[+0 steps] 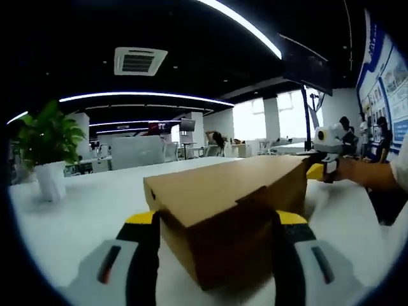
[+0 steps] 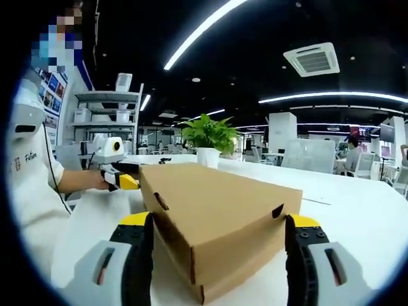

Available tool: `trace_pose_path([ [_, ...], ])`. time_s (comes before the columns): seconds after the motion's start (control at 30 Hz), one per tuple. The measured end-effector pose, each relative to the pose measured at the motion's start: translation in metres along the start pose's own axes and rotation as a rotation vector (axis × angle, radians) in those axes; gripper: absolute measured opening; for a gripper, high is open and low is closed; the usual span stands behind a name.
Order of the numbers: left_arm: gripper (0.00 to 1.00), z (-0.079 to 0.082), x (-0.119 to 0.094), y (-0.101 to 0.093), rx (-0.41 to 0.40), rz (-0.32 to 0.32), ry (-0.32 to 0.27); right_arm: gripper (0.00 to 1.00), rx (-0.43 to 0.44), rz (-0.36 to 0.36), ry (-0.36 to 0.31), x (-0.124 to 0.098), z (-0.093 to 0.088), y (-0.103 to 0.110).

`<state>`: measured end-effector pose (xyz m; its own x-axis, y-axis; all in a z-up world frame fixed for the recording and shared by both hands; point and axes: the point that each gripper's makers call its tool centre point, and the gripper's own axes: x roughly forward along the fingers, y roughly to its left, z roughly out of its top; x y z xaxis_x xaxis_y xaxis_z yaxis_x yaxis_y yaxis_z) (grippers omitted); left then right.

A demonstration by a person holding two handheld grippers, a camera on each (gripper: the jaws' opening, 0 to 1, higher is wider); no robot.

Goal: Operate the shoe box by opening the lid, removing the specified soft item, and placing it in the target area until the item is outside and the box remains undamaged.

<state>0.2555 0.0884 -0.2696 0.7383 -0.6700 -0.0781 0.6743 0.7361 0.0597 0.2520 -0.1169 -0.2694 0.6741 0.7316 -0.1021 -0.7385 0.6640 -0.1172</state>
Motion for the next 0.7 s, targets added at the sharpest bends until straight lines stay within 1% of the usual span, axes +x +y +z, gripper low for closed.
trace_pose_path([
  [0.03,0.73,0.001,0.0,0.0,-0.002,0.0,0.0,0.9,-0.004,-0.003,0.002,0.001,0.0,0.002],
  [0.13,0.74,0.001,0.0,0.0,-0.001,0.003,0.01,0.9,0.047,-0.018,-0.026,0.0,0.004,0.0],
  [0.17,0.74,0.001,0.0,0.0,0.001,0.003,0.008,0.9,0.048,-0.014,-0.032,-0.001,0.005,0.0],
  [0.2,0.74,0.001,0.0,0.0,0.004,0.002,0.006,0.88,0.046,-0.013,-0.035,-0.003,0.005,0.0],
  [0.23,0.73,0.0,0.0,0.0,0.014,-0.001,0.005,0.86,0.014,-0.018,-0.038,-0.006,0.004,0.0],
  [0.27,0.73,0.0,0.0,0.0,0.02,-0.001,0.002,0.86,0.006,-0.02,-0.037,-0.007,0.004,0.0],
  [0.3,0.73,0.0,-0.001,0.0,0.049,-0.004,0.005,0.86,-0.019,-0.029,-0.025,-0.011,0.003,0.002],
  [0.33,0.73,0.0,-0.001,0.001,0.11,-0.002,0.018,0.87,-0.026,-0.029,-0.02,-0.013,0.003,0.002],
  [0.4,0.73,0.001,-0.003,-0.002,0.219,-0.005,0.028,0.88,-0.135,-0.075,-0.006,-0.022,0.006,0.001],
  [0.43,0.73,0.003,-0.004,-0.002,0.246,-0.005,0.024,0.87,-0.199,-0.106,-0.001,-0.026,0.009,-0.002],
  [0.47,0.73,0.004,-0.004,-0.001,0.266,-0.004,0.024,0.86,-0.237,-0.115,-0.004,-0.028,0.011,-0.001],
  [0.5,0.73,0.003,-0.004,-0.001,0.292,-0.008,0.039,0.86,-0.285,-0.112,0.009,-0.032,0.012,0.001],
  [0.57,0.74,0.003,-0.003,-0.001,0.33,-0.014,0.051,0.83,-0.331,-0.097,0.011,-0.035,0.015,0.003],
  [0.6,0.74,0.002,-0.004,-0.002,0.34,-0.02,0.057,0.78,-0.357,-0.077,0.025,-0.037,0.015,0.005],
  [0.63,0.73,0.003,-0.005,-0.002,0.351,-0.023,0.059,0.74,-0.371,-0.052,0.057,-0.04,0.013,0.009],
  [0.67,0.72,0.003,-0.007,-0.002,0.375,-0.025,0.064,0.73,-0.412,-0.061,0.073,-0.042,0.014,0.008],
  [0.7,0.71,0.005,-0.01,-0.001,0.435,-0.017,0.069,0.72,-0.447,-0.054,0.084,-0.043,0.015,0.009],
])
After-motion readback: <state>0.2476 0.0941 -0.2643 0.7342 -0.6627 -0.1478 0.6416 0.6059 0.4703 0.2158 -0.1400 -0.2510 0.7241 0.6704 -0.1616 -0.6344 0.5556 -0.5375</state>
